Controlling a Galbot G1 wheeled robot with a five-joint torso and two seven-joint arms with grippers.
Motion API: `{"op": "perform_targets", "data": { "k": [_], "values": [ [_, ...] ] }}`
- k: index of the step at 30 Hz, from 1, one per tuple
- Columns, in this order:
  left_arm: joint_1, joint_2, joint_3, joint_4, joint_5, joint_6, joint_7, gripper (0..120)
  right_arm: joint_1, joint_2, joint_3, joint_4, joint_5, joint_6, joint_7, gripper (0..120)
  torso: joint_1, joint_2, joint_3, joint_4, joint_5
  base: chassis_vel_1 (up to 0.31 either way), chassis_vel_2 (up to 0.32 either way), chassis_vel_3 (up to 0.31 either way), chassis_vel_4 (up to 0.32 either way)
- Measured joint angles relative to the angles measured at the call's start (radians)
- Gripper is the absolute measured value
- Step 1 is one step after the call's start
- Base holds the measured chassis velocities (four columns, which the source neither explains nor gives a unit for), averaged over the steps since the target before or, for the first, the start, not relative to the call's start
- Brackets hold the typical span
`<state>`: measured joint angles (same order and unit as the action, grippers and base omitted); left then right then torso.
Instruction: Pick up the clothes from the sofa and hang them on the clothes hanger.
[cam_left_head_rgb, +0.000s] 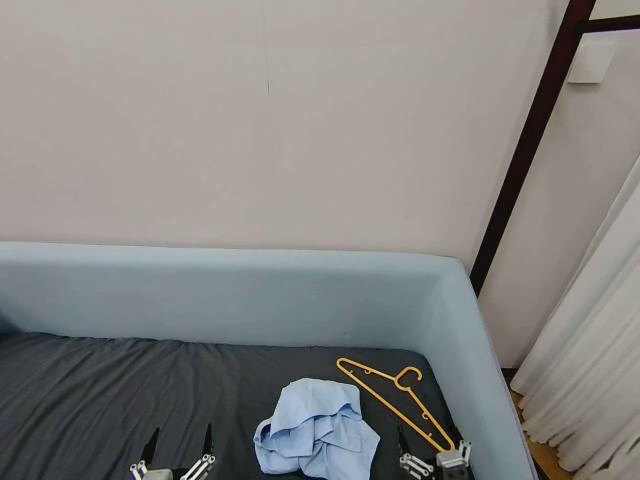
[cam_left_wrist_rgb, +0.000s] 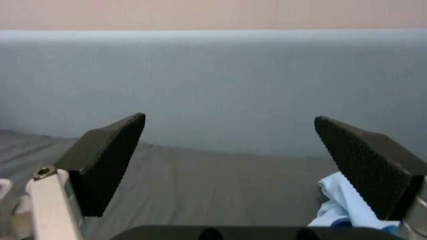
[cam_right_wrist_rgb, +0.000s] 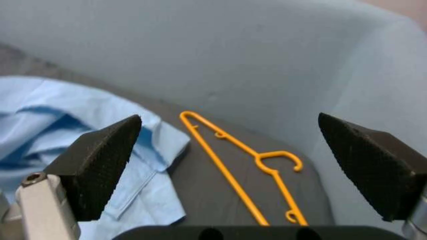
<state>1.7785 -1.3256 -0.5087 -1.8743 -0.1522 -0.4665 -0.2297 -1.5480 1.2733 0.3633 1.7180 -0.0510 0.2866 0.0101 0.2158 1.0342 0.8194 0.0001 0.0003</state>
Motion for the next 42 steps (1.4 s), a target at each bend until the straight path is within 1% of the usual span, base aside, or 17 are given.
{"op": "perform_targets", "data": {
  "k": [3,4,6,8,11,13,15,16,18,19,22,25,29,35,38,42],
  "values": [
    [0.010,-0.001,-0.001,0.001,0.000,-0.008,0.007,100,0.035,-0.045,-0.060,-0.043,-0.027,-0.002,-0.005,100,0.000,0.000,0.000,-0.0001,0.0000,0.000,0.000,0.000,0.000],
    [0.010,-0.001,-0.001,0.001,0.000,-0.008,0.007,100,0.035,-0.045,-0.060,-0.043,-0.027,-0.002,-0.005,100,0.000,0.000,0.000,-0.0001,0.0000,0.000,0.000,0.000,0.000],
    [0.016,0.001,-0.001,0.003,0.000,-0.011,0.011,100,0.050,-0.070,-0.087,-0.060,-0.040,-0.002,-0.011,100,0.000,0.000,0.000,-0.0001,-0.0001,0.000,0.000,0.000,0.000],
    [0.027,0.009,0.002,0.006,0.000,-0.015,0.014,100,0.091,-0.109,-0.132,-0.105,-0.062,0.001,-0.021,100,0.000,0.000,0.000,-0.0003,-0.0001,0.000,0.000,0.000,0.000],
    [0.034,0.009,0.009,0.004,-0.004,-0.012,0.014,100,0.127,-0.120,-0.158,-0.142,-0.069,0.004,-0.024,100,0.000,0.000,0.000,-0.0002,-0.0002,0.000,0.000,0.000,0.000],
    [0.042,0.002,0.015,0.000,0.001,-0.012,0.020,100,0.194,-0.128,-0.198,-0.198,-0.075,0.010,-0.027,100,0.000,0.000,0.000,-0.0002,0.0000,0.000,0.000,0.000,0.000],
    [0.044,0.001,0.016,-0.002,0.003,-0.011,0.022,100,0.210,-0.131,-0.210,-0.210,-0.078,0.012,-0.029,100,0.000,0.000,0.000,0.0000,-0.0001,0.000,0.000,0.000,0.000],
    [0.049,0.005,0.018,-0.005,0.010,-0.012,0.026,100,0.256,-0.147,-0.249,-0.239,-0.099,0.020,-0.041,100,0.000,0.000,0.000,0.0001,0.0000,0.000,0.000,0.000,0.000],
    [0.056,0.022,0.019,-0.008,0.016,-0.013,0.026,100,0.298,-0.169,-0.294,-0.260,-0.115,0.030,-0.055,100,0.000,0.000,0.000,0.0000,-0.0001,0.000,0.000,0.000,0.000],
    [0.056,0.022,0.019,-0.008,0.016,-0.013,0.026,100,0.298,-0.169,-0.294,-0.260,-0.115,0.030,-0.055,100,0.000,0.000,0.000,0.0000,-0.0001,0.000,0.000,0.000,0.000],
    [0.068,0.048,0.015,-0.017,0.018,-0.017,0.026,100,0.347,-0.185,-0.341,-0.291,-0.133,0.040,-0.067,100,0.000,0.000,0.000,-0.0002,-0.0002,0.000,0.000,0.000,0.000],
    [0.073,0.053,0.012,-0.017,0.020,-0.023,0.026,100,0.371,-0.179,-0.365,-0.314,-0.142,0.036,-0.062,100,0.000,0.000,0.000,-0.0002,-0.0003,0.000,0.000,0.000,0.000],
    [0.083,0.045,0.010,-0.013,0.023,-0.028,0.024,100,0.411,-0.141,-0.393,-0.385,-0.202,0.035,-0.044,100,0.000,0.000,0.000,0.0000,0.0001,0.000,0.000,0.000,0.000],
    [0.087,0.037,0.008,-0.007,0.026,-0.034,0.019,100,0.435,-0.113,-0.408,-0.437,-0.274,0.040,-0.023,100,0.000,0.000,0.000,-0.0002,-0.0001,0.000,0.000,0.000,0.000],
    [0.085,0.036,0.004,-0.007,0.025,-0.036,0.018,100,0.457,-0.090,-0.405,-0.478,-0.320,0.039,0.008,100,0.000,0.000,0.000,-0.0001,-0.0001,0.000,0.000,0.000,0.000],
    [0.081,0.035,0.002,-0.007,0.023,-0.036,0.016,100,0.474,-0.080,-0.408,-0.502,-0.326,0.028,0.024,97,0.000,0.000,0.000,-0.0001,-0.0003,0.000,0.000,0.000,0.000]
  ]
}}
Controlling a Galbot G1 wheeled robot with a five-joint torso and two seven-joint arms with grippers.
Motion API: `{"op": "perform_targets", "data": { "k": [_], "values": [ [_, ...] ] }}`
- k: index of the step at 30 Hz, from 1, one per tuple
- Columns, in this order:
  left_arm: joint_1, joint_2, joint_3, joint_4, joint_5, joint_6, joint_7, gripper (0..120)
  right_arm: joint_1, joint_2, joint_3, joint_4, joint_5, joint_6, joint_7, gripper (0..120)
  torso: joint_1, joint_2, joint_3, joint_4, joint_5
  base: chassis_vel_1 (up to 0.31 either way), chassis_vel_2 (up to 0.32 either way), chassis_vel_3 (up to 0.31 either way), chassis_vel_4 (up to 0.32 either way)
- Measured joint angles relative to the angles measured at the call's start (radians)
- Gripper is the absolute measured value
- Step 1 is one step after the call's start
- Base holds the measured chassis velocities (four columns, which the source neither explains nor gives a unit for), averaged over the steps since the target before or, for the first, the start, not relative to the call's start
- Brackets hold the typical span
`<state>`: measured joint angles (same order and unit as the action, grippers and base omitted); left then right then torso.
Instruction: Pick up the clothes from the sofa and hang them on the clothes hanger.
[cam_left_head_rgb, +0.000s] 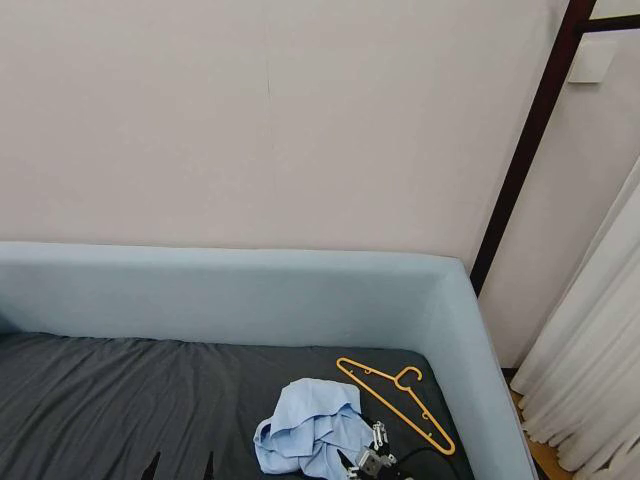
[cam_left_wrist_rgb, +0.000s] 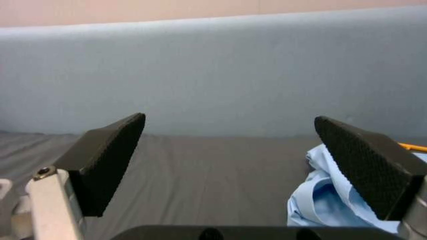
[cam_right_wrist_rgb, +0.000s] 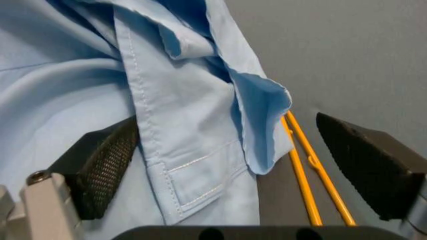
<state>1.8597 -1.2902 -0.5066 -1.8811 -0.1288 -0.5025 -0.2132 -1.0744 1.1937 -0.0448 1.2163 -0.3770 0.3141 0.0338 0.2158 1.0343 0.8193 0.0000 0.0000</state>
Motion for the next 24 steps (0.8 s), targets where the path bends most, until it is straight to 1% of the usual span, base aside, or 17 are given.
{"op": "perform_targets", "data": {
  "k": [3,4,7,8,11,12,13,16,17,20,21,22,24],
  "values": [
    [-0.004,-0.002,-0.001,0.005,-0.003,-0.001,-0.002,100,0.007,0.006,-0.011,-0.014,-0.007,-0.008,0.008,86,0.000,0.000,0.000,0.0000,0.0000,0.000,0.000,0.000,0.000],
    [-0.004,-0.002,-0.001,0.005,-0.003,-0.001,-0.002,100,0.007,0.006,-0.011,-0.014,-0.007,-0.008,0.008,86,0.000,0.000,0.000,0.0000,0.0000,0.000,0.000,0.000,0.000],
    [-0.006,-0.004,-0.001,0.009,-0.004,-0.004,-0.003,100,0.008,0.016,-0.016,-0.019,-0.005,-0.010,0.027,71,0.000,0.000,0.000,0.0000,0.0003,0.000,0.000,0.000,0.000],
    [-0.006,-0.004,-0.001,0.009,-0.004,-0.004,-0.003,100,0.008,0.016,-0.016,-0.019,-0.005,-0.010,0.027,71,0.000,0.000,0.000,0.0000,0.0003,0.000,0.000,0.000,0.000],
    [-0.009,-0.005,0.000,0.012,-0.005,-0.005,-0.003,100,0.009,0.016,-0.021,-0.008,0.000,-0.010,0.037,57,0.000,0.000,0.000,0.0000,0.0002,0.000,0.000,0.000,0.000],
    [-0.009,-0.005,0.000,0.012,-0.005,-0.005,-0.003,100,0.009,0.016,-0.021,-0.008,0.000,-0.010,0.037,57,0.000,0.000,0.000,0.0000,0.0002,0.000,0.000,0.000,0.000],
    [-0.011,-0.005,0.000,0.012,-0.005,-0.005,-0.003,100,0.011,0.016,-0.023,-0.008,0.000,-0.009,0.039,51,0.000,0.000,0.000,0.0000,0.0001,0.000,0.000,0.000,0.000],
    [-0.012,-0.006,0.001,0.012,-0.005,-0.006,-0.003,99,0.017,0.017,-0.026,-0.008,0.000,-0.004,0.044,38,0.000,0.000,0.000,0.0000,0.0001,0.000,0.000,0.000,0.000],
    [-0.012,-0.006,0.001,0.012,-0.005,-0.006,-0.003,99,0.017,0.017,-0.026,-0.008,0.000,-0.004,0.044,38,0.000,0.000,0.000,0.0000,0.0001,0.000,0.000,0.000,0.000],
    [-0.012,-0.008,0.001,0.015,-0.005,-0.007,-0.003,99,0.019,0.020,-0.025,-0.007,0.006,-0.001,0.047,25,0.000,0.000,0.000,-0.0001,0.0001,0.000,0.000,0.000,0.000],
    [-0.011,-0.008,0.002,0.017,-0.005,-0.008,-0.003,99,0.019,0.021,-0.025,-0.007,0.007,0.000,0.049,22,0.000,0.000,0.000,0.0000,0.0002,0.000,0.000,0.000,0.000],
    [-0.011,-0.008,0.002,0.017,-0.005,-0.008,-0.003,99,0.019,0.021,-0.025,-0.007,0.007,0.000,0.049,22,0.000,0.000,0.000,0.0000,0.0002,0.000,0.000,0.000,0.000],
    [-0.011,-0.009,0.003,0.021,-0.005,-0.009,-0.003,99,0.020,0.019,-0.029,-0.007,0.006,0.003,0.050,12,0.000,0.000,0.000,0.0000,0.0001,0.000,0.000,0.000,0.000]
  ]
}}
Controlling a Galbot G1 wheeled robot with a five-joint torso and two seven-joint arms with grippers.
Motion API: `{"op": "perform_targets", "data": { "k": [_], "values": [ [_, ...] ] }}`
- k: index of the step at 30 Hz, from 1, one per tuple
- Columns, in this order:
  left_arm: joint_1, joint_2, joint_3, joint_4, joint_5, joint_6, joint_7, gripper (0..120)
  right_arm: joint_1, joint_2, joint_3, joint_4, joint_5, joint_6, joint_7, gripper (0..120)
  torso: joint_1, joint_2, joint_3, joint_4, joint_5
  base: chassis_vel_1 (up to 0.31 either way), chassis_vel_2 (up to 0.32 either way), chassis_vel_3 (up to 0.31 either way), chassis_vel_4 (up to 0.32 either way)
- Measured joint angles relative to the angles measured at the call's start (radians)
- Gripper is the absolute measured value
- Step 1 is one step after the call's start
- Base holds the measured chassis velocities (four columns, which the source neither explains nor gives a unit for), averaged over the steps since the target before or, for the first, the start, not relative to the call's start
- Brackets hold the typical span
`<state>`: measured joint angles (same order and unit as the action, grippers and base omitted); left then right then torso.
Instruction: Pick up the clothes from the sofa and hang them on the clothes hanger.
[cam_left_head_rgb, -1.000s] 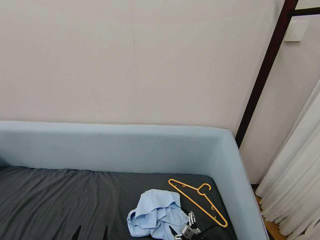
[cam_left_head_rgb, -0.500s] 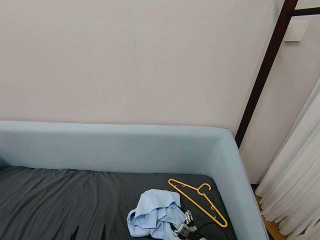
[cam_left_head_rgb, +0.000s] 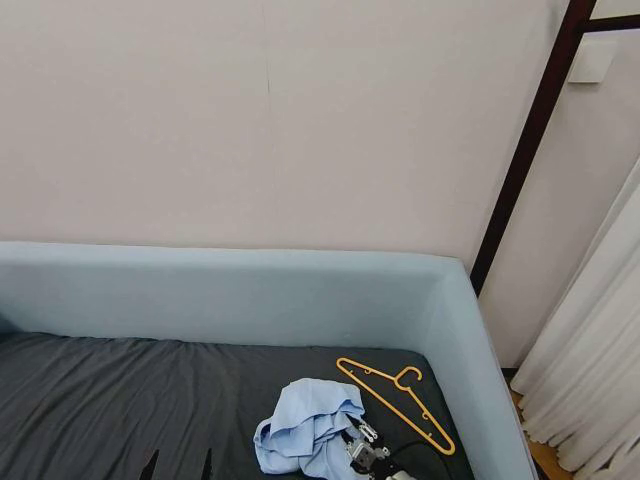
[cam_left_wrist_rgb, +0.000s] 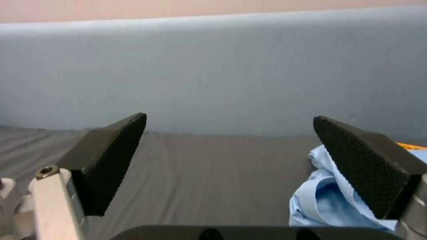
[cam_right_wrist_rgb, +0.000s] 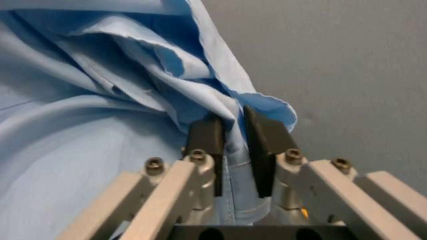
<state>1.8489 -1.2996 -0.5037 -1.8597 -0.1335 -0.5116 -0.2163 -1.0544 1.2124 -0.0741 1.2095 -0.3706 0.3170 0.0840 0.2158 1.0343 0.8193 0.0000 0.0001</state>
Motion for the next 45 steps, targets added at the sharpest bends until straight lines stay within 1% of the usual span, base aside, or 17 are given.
{"op": "perform_targets", "data": {
  "k": [2,3,5,10,12,13,18,20,22,30,31,35,37,39,40,42,45],
  "values": [
    [0.000,-0.001,0.000,0.003,0.000,-0.001,-0.001,99,0.000,-0.006,-0.007,0.001,-0.003,0.006,0.000,2,0.000,0.000,0.000,0.0000,0.0000,0.000,0.000,0.000,0.000],
    [0.000,-0.001,0.000,0.003,0.000,-0.002,-0.002,99,-0.001,-0.008,-0.008,0.003,-0.003,0.008,0.000,0,0.000,0.000,0.000,0.0000,0.0000,0.000,0.000,0.000,0.000],
    [0.000,-0.002,0.000,0.003,0.000,-0.002,-0.002,99,-0.001,-0.009,-0.009,0.006,-0.003,0.009,0.000,0,0.000,0.000,0.000,-0.0001,0.0000,0.000,0.000,0.000,0.000],
    [0.000,-0.002,0.002,0.003,0.001,-0.004,-0.003,99,0.017,-0.030,-0.040,0.070,0.049,-0.012,0.002,0,0.000,0.000,0.000,-0.0001,0.0000,0.000,0.000,0.000,0.000],
    [0.000,-0.002,0.004,0.001,0.002,-0.005,-0.002,99,0.040,-0.043,-0.062,0.109,0.101,-0.043,0.007,0,0.000,0.000,0.000,0.0000,0.0001,0.000,0.000,0.000,0.000],
    [0.000,-0.002,0.004,0.001,0.002,-0.005,-0.002,99,0.040,-0.043,-0.062,0.109,0.101,-0.043,0.007,0,0.000,0.000,0.000,0.0000,0.0001,0.000,0.000,0.000,0.000],
    [0.011,0.000,0.004,-0.003,0.004,-0.015,-0.001,99,0.110,-0.068,-0.103,0.210,0.218,-0.128,0.029,0,0.000,0.000,0.000,0.0000,0.0000,0.000,0.000,0.000,0.000],
    [0.012,0.001,0.004,-0.003,0.004,-0.016,-0.001,99,0.124,-0.069,-0.106,0.222,0.228,-0.139,0.033,0,0.000,0.000,0.000,-0.0001,0.0001,0.000,0.000,0.000,0.000],
    [0.015,0.005,0.004,-0.003,0.007,-0.019,0.001,99,0.168,-0.070,-0.111,0.245,0.256,-0.172,0.048,0,0.000,0.000,0.000,0.0000,0.0000,0.000,0.000,0.000,0.000],
    [0.025,0.013,0.015,-0.001,0.023,-0.025,0.008,98,0.292,-0.078,-0.119,0.279,0.326,-0.253,0.082,0,0.000,0.000,0.000,0.0000,0.0000,0.000,0.000,0.000,0.000],
    [0.026,0.014,0.022,0.004,0.027,-0.025,0.009,98,0.323,-0.080,-0.119,0.278,0.345,-0.270,0.089,0,0.000,0.000,0.000,0.0000,0.0000,0.000,0.000,0.000,0.000],
    [0.018,0.020,0.044,0.024,0.023,-0.019,0.010,98,0.363,-0.089,-0.121,0.261,0.366,-0.277,0.091,0,0.000,0.000,0.000,0.0002,0.0001,0.000,0.000,0.000,0.000],
    [-0.002,0.023,0.068,0.044,-0.006,0.005,0.010,98,0.370,-0.095,-0.121,0.248,0.369,-0.277,0.091,0,0.000,0.000,0.000,0.0000,0.0000,0.000,0.000,0.000,0.000],
    [-0.032,0.025,0.094,0.066,-0.063,0.048,0.003,98,0.369,-0.101,-0.115,0.234,0.369,-0.270,0.091,0,0.000,0.000,0.000,-0.0001,0.0001,0.000,0.000,0.000,0.000],
    [-0.032,0.025,0.094,0.066,-0.063,0.048,0.003,98,0.369,-0.101,-0.115,0.234,0.369,-0.270,0.091,0,0.000,0.000,0.000,-0.0001,0.0001,0.000,0.000,0.000,0.000],
    [-0.056,0.026,0.112,0.085,-0.103,0.075,-0.001,98,0.367,-0.103,-0.109,0.219,0.368,-0.265,0.091,0,0.000,0.000,0.000,-0.0001,0.0000,0.000,0.000,0.000,0.000],
    [-0.104,0.029,0.143,0.112,-0.181,0.126,-0.008,98,0.366,-0.103,-0.089,0.184,0.356,-0.258,0.092,0,0.000,0.000,0.000,-0.0001,0.0001,0.000,0.000,0.000,0.000]
  ]
}}
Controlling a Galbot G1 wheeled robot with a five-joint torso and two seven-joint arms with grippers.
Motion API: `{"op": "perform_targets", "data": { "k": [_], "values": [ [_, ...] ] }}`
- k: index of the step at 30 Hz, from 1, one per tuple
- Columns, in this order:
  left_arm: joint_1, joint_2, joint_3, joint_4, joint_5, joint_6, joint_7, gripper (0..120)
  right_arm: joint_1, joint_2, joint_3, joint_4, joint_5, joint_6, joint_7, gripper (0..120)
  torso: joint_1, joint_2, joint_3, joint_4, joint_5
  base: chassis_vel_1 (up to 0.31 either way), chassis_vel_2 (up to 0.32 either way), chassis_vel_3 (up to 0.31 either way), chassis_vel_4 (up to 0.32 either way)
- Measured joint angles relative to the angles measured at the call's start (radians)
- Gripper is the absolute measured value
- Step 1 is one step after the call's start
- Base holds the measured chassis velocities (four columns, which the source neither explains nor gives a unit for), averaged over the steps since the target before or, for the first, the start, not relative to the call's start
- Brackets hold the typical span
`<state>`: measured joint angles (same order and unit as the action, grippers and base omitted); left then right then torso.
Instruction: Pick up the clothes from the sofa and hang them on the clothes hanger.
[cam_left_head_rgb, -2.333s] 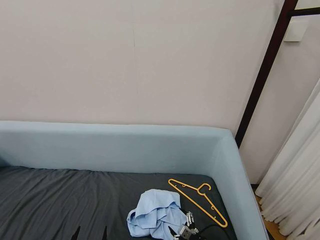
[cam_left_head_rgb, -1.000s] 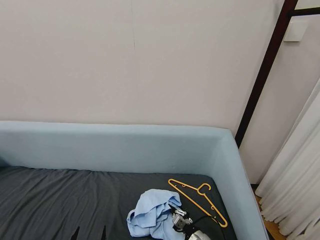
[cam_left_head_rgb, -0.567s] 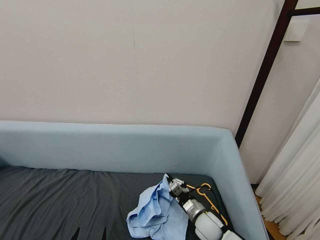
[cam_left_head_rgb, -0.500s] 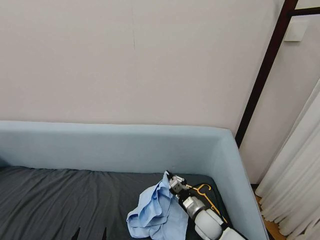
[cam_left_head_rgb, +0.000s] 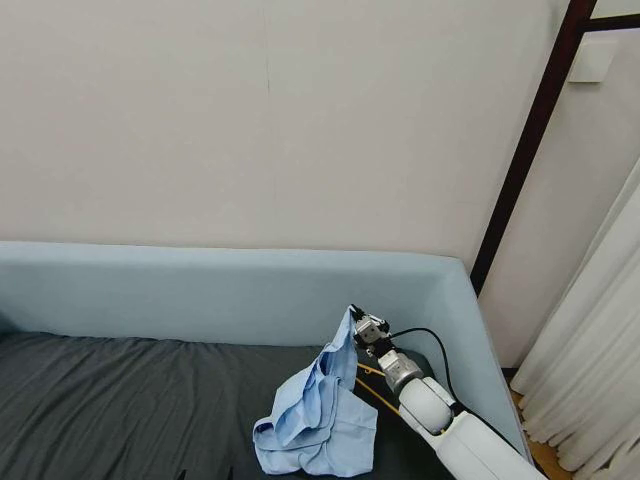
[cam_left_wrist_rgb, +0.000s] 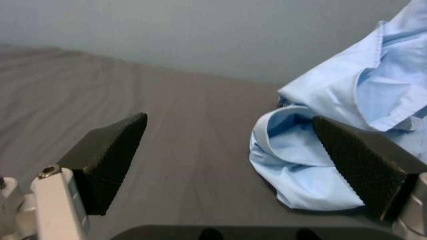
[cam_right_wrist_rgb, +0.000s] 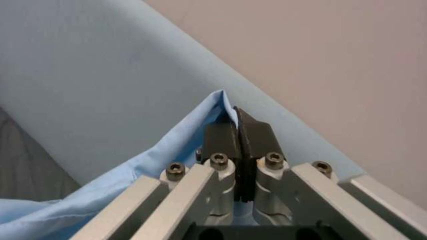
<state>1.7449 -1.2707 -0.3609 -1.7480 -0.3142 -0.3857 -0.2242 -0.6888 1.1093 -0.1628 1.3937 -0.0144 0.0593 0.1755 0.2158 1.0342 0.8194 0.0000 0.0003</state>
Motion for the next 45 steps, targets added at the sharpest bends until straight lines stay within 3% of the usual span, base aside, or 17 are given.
{"op": "perform_targets", "data": {
  "k": [16,25,28,35,41,45],
  "values": [
    [-0.180,0.002,0.111,0.083,-0.188,0.135,-0.012,95,-0.075,-0.073,0.146,-0.084,-0.014,-0.004,0.029,0,0.000,0.000,0.000,0.0000,0.0002,0.000,0.000,0.000,0.000],
    [-0.237,0.000,0.148,0.112,-0.198,0.163,-0.020,94,-0.125,-0.079,0.214,-0.113,-0.014,-0.050,0.046,0,0.000,0.000,0.000,0.0001,0.0000,0.000,0.000,0.000,0.000],
    [-0.221,0.003,0.143,0.102,-0.195,0.163,-0.020,94,-0.193,-0.116,0.224,-0.070,-0.013,-0.074,-0.006,0,0.000,0.000,0.000,0.0000,-0.0002,0.000,0.000,0.000,0.000],
    [-0.117,0.027,0.086,0.049,-0.194,0.133,-0.013,94,-0.370,-0.171,0.309,0.041,-0.042,-0.084,-0.046,29,0.000,0.000,0.000,0.0000,0.0000,0.000,0.000,0.000,0.000],
    [-0.055,0.032,0.048,0.019,-0.185,0.102,-0.007,94,-0.504,-0.210,0.381,0.142,-0.042,-0.080,-0.063,45,0.000,0.000,0.000,-0.0002,-0.0001,0.000,0.000,0.000,0.000],
    [-0.013,0.031,0.019,-0.001,-0.163,0.069,-0.005,94,-0.623,-0.224,0.448,0.223,-0.038,-0.050,-0.081,64,0.000,0.000,0.000,-0.0001,-0.0001,0.000,0.000,0.000,0.000]
  ]
}}
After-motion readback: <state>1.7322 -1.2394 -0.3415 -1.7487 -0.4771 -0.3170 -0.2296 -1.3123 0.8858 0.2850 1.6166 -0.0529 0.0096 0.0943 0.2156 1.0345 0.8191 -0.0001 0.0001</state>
